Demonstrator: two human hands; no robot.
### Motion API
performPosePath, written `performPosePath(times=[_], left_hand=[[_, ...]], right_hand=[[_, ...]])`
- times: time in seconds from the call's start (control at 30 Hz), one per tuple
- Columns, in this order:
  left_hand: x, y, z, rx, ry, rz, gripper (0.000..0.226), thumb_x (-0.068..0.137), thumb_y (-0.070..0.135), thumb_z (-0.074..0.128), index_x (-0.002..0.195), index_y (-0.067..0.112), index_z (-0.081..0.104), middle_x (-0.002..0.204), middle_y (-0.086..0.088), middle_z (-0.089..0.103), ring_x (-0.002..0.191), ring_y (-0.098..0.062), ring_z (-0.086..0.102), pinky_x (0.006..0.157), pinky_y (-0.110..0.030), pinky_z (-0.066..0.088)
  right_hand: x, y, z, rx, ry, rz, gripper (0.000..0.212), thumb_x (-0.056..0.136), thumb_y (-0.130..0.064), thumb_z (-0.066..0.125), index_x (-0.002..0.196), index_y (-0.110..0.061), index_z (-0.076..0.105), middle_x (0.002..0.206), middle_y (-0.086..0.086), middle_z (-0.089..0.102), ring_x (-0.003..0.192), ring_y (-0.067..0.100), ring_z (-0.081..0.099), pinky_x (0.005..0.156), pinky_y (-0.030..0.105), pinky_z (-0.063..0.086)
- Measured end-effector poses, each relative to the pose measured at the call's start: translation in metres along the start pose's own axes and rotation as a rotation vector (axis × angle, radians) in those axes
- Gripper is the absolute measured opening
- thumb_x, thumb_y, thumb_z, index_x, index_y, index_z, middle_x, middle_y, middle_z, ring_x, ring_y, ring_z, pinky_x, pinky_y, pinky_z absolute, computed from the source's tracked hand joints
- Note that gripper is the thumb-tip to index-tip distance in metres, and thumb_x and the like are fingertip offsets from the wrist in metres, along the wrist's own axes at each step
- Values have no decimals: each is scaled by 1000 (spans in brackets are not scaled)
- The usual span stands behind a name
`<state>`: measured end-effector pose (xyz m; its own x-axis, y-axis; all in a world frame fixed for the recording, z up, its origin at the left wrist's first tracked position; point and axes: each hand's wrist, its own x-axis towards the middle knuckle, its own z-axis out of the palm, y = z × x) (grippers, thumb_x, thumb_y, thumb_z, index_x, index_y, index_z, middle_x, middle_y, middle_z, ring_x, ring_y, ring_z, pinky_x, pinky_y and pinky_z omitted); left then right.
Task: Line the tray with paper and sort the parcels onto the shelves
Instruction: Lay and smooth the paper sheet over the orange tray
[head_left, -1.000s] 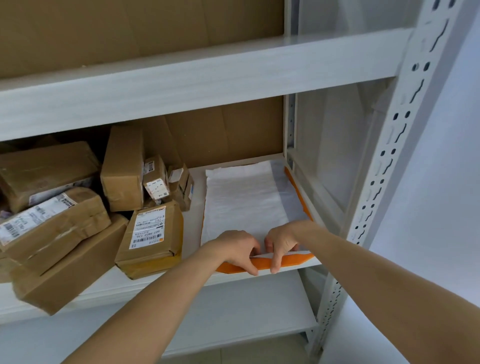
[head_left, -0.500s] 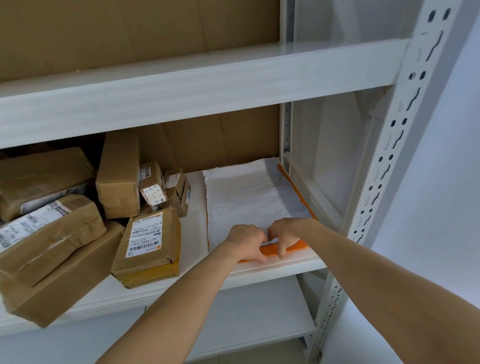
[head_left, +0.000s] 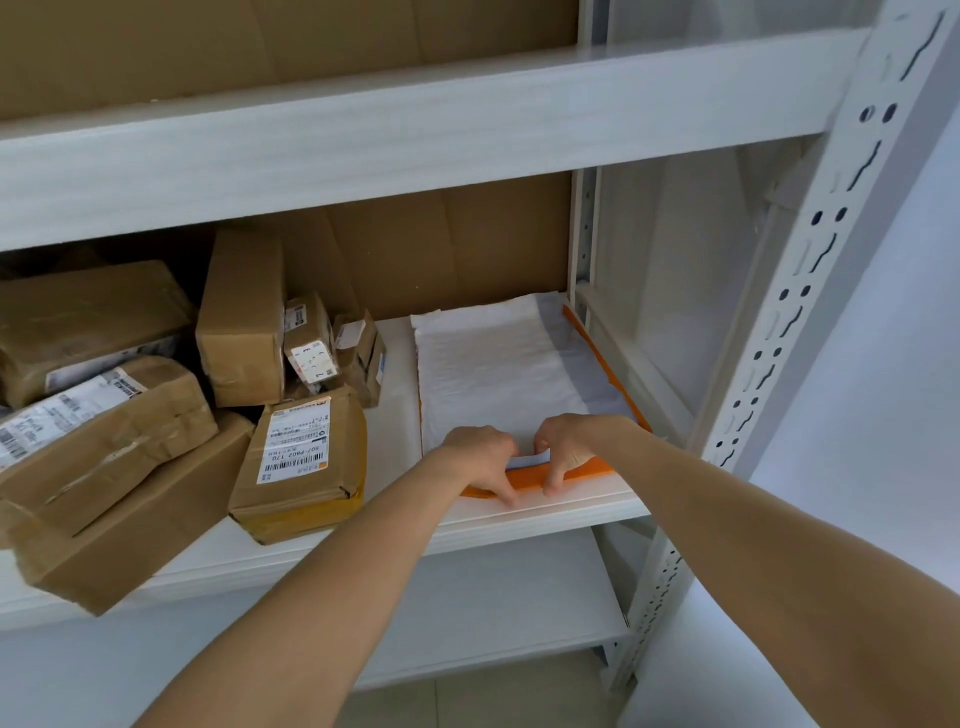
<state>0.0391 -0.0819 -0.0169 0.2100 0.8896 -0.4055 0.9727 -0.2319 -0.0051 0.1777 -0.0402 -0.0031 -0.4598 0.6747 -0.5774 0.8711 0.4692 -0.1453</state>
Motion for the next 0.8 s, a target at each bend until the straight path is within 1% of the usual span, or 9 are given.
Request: performPosePath(times=[0.2, 0.27, 0.33, 0.43, 0.53, 0.57, 0.67, 0.77, 0.8], left_hand=[[-4, -12, 7, -10, 43, 17, 37, 74, 53, 69, 90, 21, 62, 82, 0, 60, 77, -18, 56, 55, -26, 34], [-5, -12, 5, -1, 58, 29, 32, 75, 51, 69, 81, 22, 58, 76, 1, 57, 73, -17, 53, 54, -26, 32], [-5, -11, 6, -9, 49, 18, 31, 77, 50, 69, 81, 22, 57, 75, 1, 55, 72, -17, 52, 54, -25, 31], [-6, -13, 7, -64, 30, 7, 38, 77, 52, 68, 97, 21, 62, 87, 0, 60, 81, -18, 56, 57, -25, 35], [-8, -17, 6, -157, 37, -16, 59, 74, 57, 70, 121, 23, 58, 111, 2, 60, 97, -19, 56, 70, -27, 42], [-10, -18, 6, -167, 26, -30, 60, 74, 56, 70, 123, 23, 58, 113, 2, 60, 99, -19, 56, 71, -27, 42], [-15, -18, 10, -187, 3, -65, 46, 77, 50, 70, 111, 19, 64, 103, -2, 64, 90, -20, 59, 64, -26, 40], [-22, -17, 8, -229, -1, -100, 46, 78, 54, 68, 108, 19, 65, 99, -2, 65, 86, -18, 59, 64, -27, 41], [-25, -17, 7, -242, 5, -113, 46, 79, 56, 65, 106, 20, 65, 99, -2, 64, 88, -19, 59, 66, -29, 43]], right_hand=[[2, -1, -1, -10, 12, -10, 68, 83, -37, 74, 141, -14, 47, 139, 5, 50, 123, 24, 50, 94, 32, 43], [4, -1, -1, -17, 8, -15, 69, 82, -38, 74, 141, -15, 47, 139, 4, 51, 123, 24, 50, 95, 32, 43], [6, 0, -1, -10, 2, -12, 71, 82, -38, 75, 142, -15, 47, 139, 4, 51, 124, 24, 50, 95, 32, 43], [7, 0, -2, 25, -9, -16, 69, 82, -42, 74, 140, -14, 49, 138, 4, 52, 123, 24, 51, 96, 32, 43], [6, -2, -3, 56, -2, -63, 64, 81, -48, 72, 134, -17, 56, 132, 2, 55, 117, 22, 53, 96, 32, 44], [7, -2, -2, 64, -4, -68, 65, 80, -50, 72, 134, -17, 56, 132, 2, 55, 117, 22, 53, 96, 32, 45], [7, -3, 0, 67, -12, -40, 74, 78, -51, 74, 138, -14, 52, 137, 3, 54, 121, 24, 52, 101, 34, 44], [5, -6, -4, 96, -19, -63, 69, 77, -57, 72, 127, -11, 60, 132, 7, 59, 112, 23, 56, 92, 31, 43], [4, -9, -6, 110, -8, -86, 69, 77, -60, 71, 125, -12, 62, 130, 7, 60, 112, 23, 56, 93, 31, 43]])
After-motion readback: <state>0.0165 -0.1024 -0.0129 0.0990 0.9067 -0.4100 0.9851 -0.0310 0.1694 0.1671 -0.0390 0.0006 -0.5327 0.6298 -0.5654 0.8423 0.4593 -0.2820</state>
